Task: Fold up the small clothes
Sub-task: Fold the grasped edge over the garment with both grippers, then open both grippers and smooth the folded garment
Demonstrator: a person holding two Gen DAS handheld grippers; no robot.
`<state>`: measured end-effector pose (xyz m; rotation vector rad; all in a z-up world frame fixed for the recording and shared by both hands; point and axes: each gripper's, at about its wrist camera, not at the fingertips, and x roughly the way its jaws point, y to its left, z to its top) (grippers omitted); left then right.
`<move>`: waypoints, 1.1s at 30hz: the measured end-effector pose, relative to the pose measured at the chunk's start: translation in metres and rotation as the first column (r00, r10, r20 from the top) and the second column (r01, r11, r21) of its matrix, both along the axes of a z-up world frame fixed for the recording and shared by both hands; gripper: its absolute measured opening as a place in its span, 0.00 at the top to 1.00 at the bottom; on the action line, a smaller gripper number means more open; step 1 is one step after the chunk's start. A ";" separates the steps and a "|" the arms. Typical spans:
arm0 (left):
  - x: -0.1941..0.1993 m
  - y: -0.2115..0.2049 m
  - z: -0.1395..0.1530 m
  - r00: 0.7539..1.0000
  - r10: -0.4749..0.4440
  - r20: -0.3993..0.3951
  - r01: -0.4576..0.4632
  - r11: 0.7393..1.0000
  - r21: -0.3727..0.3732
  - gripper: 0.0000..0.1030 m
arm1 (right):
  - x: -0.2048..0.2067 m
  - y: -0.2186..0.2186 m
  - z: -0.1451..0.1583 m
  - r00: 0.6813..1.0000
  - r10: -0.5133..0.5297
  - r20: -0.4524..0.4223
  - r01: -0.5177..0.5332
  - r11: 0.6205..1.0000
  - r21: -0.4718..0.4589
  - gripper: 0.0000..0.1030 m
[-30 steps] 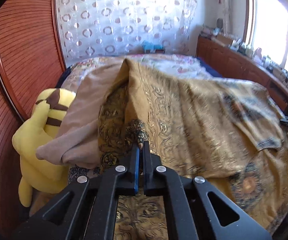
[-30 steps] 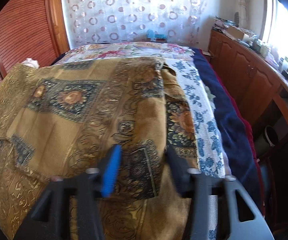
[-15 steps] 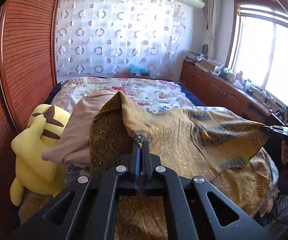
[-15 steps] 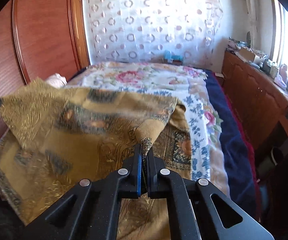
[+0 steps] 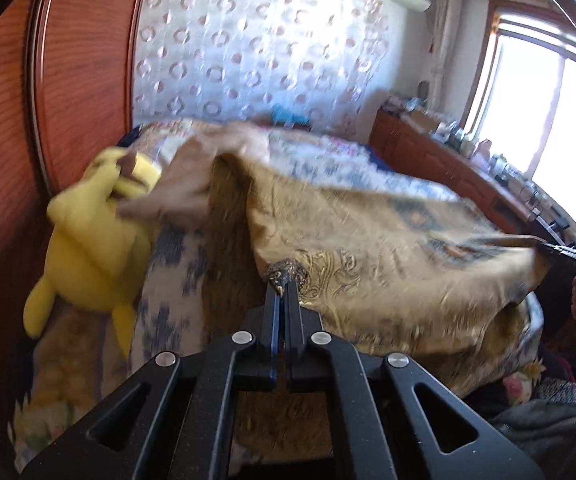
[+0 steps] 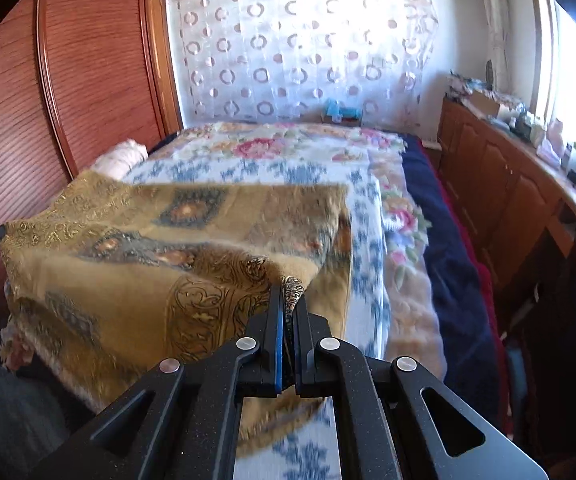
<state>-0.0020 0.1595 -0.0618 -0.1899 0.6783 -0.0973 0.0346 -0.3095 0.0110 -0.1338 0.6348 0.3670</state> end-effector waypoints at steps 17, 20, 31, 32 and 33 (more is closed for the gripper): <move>0.005 -0.011 -0.040 0.994 0.012 -0.107 -0.003 0.996 0.088 0.73 | 0.000 0.021 -0.007 0.996 -0.083 -0.017 0.082 0.996 -0.035 0.72; 0.004 -0.009 -0.032 0.997 0.012 -0.076 -0.005 0.996 0.086 0.59 | -0.008 0.026 -0.001 0.996 -0.087 0.017 0.088 0.996 -0.031 0.62; 0.013 -0.004 -0.038 0.994 0.065 -0.085 -0.058 0.995 0.084 0.23 | -0.013 0.091 -0.022 0.999 0.038 0.034 -0.037 0.999 -0.014 0.45; 0.014 -0.003 -0.040 0.993 0.071 -0.093 -0.063 0.995 0.082 0.23 | -0.010 0.093 -0.026 0.998 0.048 0.026 -0.048 0.999 -0.014 0.45; 0.015 -0.003 -0.041 0.993 0.074 -0.096 -0.067 0.995 0.081 0.23 | -0.009 0.097 -0.030 0.998 0.060 0.017 -0.060 0.998 -0.012 0.45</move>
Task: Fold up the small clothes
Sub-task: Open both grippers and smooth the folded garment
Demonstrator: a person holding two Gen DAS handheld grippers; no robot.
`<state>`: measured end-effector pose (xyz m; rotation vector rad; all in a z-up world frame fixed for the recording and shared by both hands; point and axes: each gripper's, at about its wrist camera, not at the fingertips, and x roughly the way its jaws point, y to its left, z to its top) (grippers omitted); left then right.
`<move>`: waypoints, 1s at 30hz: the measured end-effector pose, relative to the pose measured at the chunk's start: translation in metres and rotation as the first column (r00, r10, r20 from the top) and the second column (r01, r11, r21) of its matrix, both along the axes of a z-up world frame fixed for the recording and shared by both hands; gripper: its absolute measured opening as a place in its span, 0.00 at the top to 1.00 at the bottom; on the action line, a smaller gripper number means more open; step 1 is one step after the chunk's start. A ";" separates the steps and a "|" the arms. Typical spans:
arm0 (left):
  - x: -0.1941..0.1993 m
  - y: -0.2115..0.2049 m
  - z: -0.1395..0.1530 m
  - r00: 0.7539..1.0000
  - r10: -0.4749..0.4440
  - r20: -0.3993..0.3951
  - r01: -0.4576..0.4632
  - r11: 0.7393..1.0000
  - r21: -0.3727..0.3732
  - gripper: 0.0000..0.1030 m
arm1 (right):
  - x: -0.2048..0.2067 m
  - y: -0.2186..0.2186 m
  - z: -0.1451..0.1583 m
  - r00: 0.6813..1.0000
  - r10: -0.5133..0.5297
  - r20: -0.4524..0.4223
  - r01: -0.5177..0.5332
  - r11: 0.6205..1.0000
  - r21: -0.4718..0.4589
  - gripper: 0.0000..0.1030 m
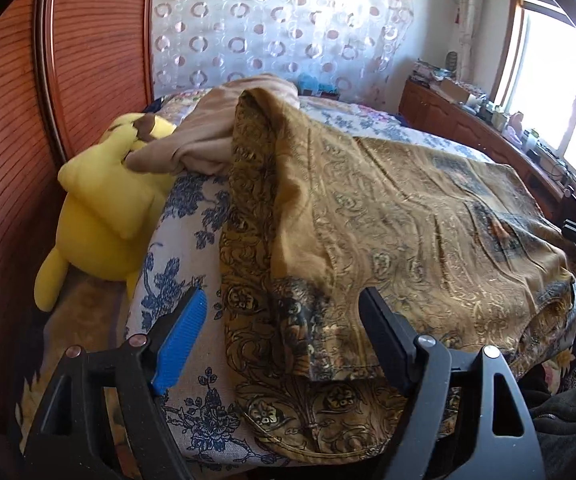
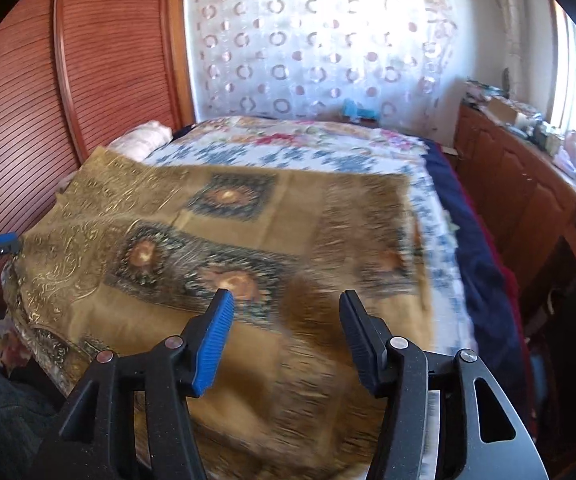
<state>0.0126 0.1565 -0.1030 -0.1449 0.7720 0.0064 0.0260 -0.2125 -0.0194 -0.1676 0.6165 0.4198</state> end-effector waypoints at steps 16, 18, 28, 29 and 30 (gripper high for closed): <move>0.002 0.007 -0.014 0.999 0.030 -0.037 -0.031 0.999 -0.019 0.23 | 0.031 0.039 -0.040 0.996 0.034 -0.079 -0.042 0.993 -0.110 0.35; 0.002 0.009 -0.017 0.999 0.032 -0.040 -0.034 0.999 -0.037 0.23 | 0.028 0.043 -0.042 0.997 0.022 -0.072 -0.030 0.993 -0.115 0.32; 0.000 0.014 -0.020 0.999 0.048 -0.022 -0.050 0.994 -0.098 0.25 | 0.021 0.052 -0.047 0.997 -0.013 -0.077 0.004 0.994 -0.106 0.18; -0.001 0.015 -0.020 0.999 0.046 -0.011 -0.047 0.991 -0.128 0.29 | 0.021 0.051 -0.048 0.997 -0.014 -0.076 0.006 0.995 -0.102 0.17; -0.001 0.016 -0.021 0.999 0.038 -0.008 -0.039 0.987 -0.154 0.39 | 0.021 0.050 -0.048 0.997 -0.014 -0.076 0.007 0.995 -0.098 0.17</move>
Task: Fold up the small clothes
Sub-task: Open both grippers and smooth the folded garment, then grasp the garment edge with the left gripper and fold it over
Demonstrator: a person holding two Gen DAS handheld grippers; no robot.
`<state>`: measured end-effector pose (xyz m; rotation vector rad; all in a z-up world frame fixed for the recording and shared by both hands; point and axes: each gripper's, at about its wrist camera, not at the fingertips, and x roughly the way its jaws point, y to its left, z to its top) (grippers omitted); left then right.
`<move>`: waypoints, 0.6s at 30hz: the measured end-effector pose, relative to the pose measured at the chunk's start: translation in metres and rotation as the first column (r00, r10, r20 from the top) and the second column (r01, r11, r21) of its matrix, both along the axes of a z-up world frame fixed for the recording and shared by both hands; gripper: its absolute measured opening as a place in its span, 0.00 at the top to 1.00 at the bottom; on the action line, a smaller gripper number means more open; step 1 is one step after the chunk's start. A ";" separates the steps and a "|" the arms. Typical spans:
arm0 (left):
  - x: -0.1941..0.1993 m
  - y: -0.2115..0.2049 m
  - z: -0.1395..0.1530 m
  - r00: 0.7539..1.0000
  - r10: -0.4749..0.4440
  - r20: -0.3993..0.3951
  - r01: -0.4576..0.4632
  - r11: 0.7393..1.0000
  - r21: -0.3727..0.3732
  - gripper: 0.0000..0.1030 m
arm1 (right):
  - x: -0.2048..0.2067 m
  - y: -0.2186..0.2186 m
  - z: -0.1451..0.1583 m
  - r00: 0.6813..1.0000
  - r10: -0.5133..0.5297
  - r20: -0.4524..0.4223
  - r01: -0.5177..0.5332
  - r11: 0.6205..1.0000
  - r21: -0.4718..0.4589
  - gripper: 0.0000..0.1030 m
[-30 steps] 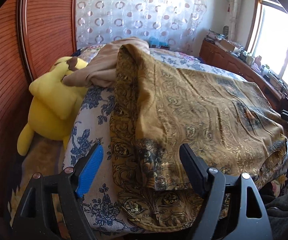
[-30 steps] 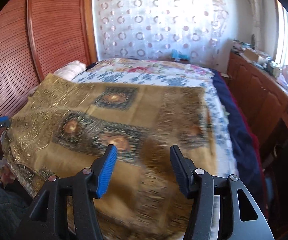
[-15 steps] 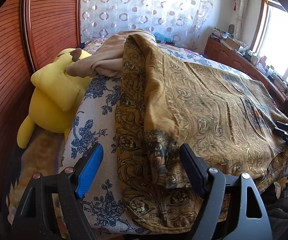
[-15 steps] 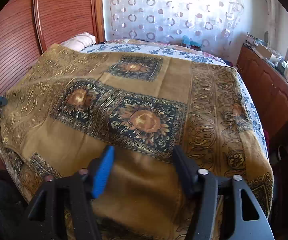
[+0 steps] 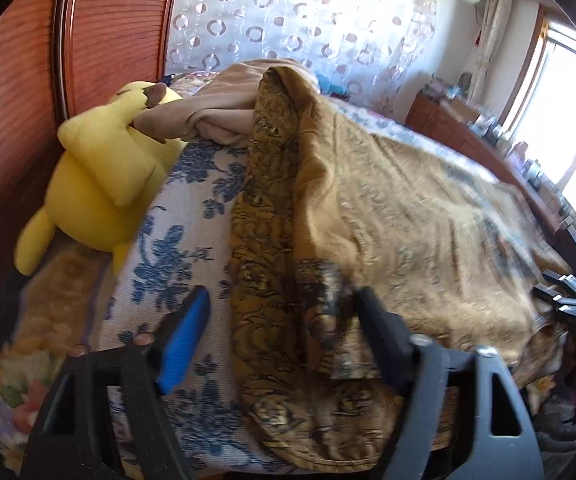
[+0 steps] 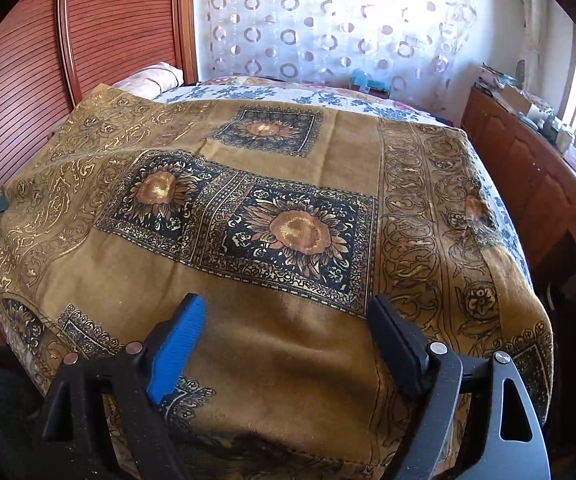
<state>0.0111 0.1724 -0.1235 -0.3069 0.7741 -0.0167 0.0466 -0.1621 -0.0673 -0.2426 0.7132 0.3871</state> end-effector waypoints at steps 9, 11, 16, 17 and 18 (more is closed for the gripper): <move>0.002 -0.015 0.013 0.998 -0.059 0.033 0.060 0.998 -0.030 0.93 | -0.004 -0.003 -0.002 1.000 -0.013 0.015 0.013 1.000 0.008 0.13; 0.002 -0.020 0.024 0.995 -0.075 0.059 0.077 0.997 -0.020 0.94 | -0.004 -0.005 -0.002 1.000 -0.008 0.013 0.008 1.000 0.012 0.13; 0.010 -0.037 0.055 0.982 -0.133 0.131 0.135 0.991 -0.008 0.95 | -0.004 -0.009 -0.001 1.000 -0.012 0.001 0.011 1.000 0.016 0.13; 0.012 -0.042 0.059 0.979 -0.146 0.143 0.148 0.989 -0.007 0.95 | -0.005 -0.012 0.000 1.000 -0.010 -0.001 0.010 1.000 0.029 0.13; 0.014 -0.046 0.065 0.975 -0.161 0.156 0.164 0.987 -0.005 0.95 | -0.006 -0.014 0.001 1.000 -0.007 -0.005 0.007 0.999 0.046 0.13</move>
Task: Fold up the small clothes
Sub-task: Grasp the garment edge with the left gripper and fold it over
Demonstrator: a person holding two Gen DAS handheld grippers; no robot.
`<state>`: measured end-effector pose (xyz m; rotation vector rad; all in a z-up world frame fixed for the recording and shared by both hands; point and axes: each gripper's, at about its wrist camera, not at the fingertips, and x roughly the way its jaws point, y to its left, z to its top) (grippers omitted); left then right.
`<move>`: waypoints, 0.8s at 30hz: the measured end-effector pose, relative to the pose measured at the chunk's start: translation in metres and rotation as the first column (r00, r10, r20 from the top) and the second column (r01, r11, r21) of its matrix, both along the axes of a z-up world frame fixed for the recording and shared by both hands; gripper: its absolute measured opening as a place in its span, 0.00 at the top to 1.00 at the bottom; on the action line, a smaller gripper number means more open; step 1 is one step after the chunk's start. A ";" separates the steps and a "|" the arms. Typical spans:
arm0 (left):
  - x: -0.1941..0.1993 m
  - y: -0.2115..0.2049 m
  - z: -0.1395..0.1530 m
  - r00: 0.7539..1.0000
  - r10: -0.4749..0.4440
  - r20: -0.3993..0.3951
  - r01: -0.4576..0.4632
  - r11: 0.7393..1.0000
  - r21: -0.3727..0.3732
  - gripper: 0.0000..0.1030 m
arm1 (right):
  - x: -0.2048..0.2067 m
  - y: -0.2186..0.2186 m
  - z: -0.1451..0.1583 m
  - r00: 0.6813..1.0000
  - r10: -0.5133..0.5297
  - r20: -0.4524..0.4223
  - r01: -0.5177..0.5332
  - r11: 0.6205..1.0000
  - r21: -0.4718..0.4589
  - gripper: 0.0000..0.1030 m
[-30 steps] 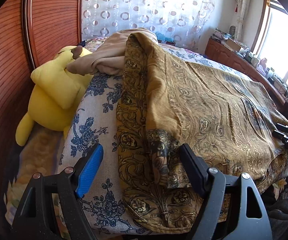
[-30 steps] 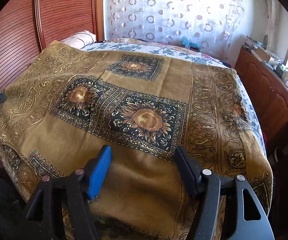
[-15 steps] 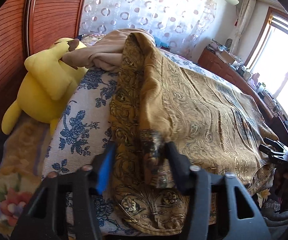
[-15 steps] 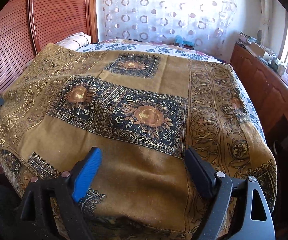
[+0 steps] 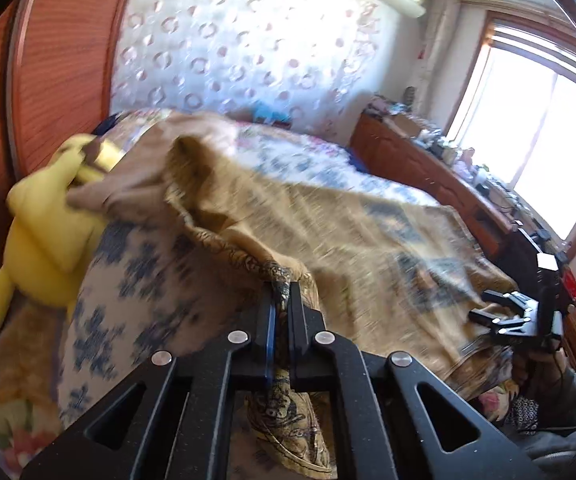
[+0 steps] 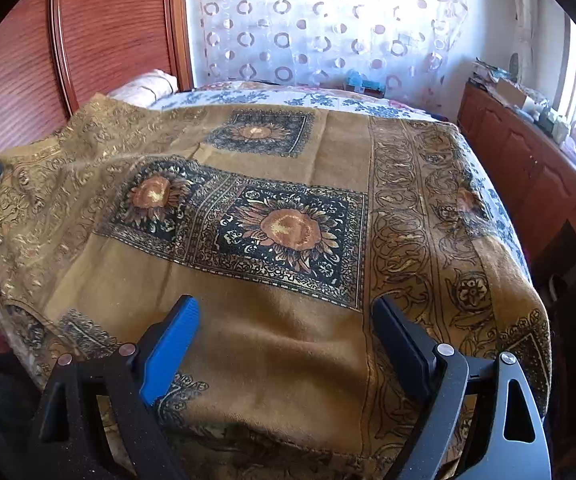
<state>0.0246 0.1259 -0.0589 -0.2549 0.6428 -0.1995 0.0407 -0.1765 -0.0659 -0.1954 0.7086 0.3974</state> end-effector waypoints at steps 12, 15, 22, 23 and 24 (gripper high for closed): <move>0.052 -0.101 0.063 0.958 -0.264 0.115 0.257 0.964 0.070 0.95 | -0.014 -0.043 0.015 0.999 -0.024 0.034 0.021 0.997 0.076 0.24; 0.063 -0.129 0.068 0.937 -0.330 0.113 0.320 0.942 0.099 0.95 | -0.016 -0.053 0.018 0.999 -0.031 0.038 0.027 0.996 0.089 0.29; 0.081 -0.172 0.091 0.895 -0.426 0.135 0.414 0.904 0.108 0.95 | -0.018 -0.077 0.020 0.996 -0.082 0.046 0.076 0.991 0.113 0.32; 0.083 -0.178 0.094 0.887 -0.440 0.139 0.428 0.897 0.112 0.95 | -0.019 -0.080 0.021 0.995 -0.088 0.049 0.082 0.990 0.117 0.32; 0.085 -0.185 0.097 0.879 -0.456 0.142 0.442 0.889 0.118 0.95 | -0.020 -0.083 0.022 0.994 -0.095 0.052 0.088 0.989 0.120 0.32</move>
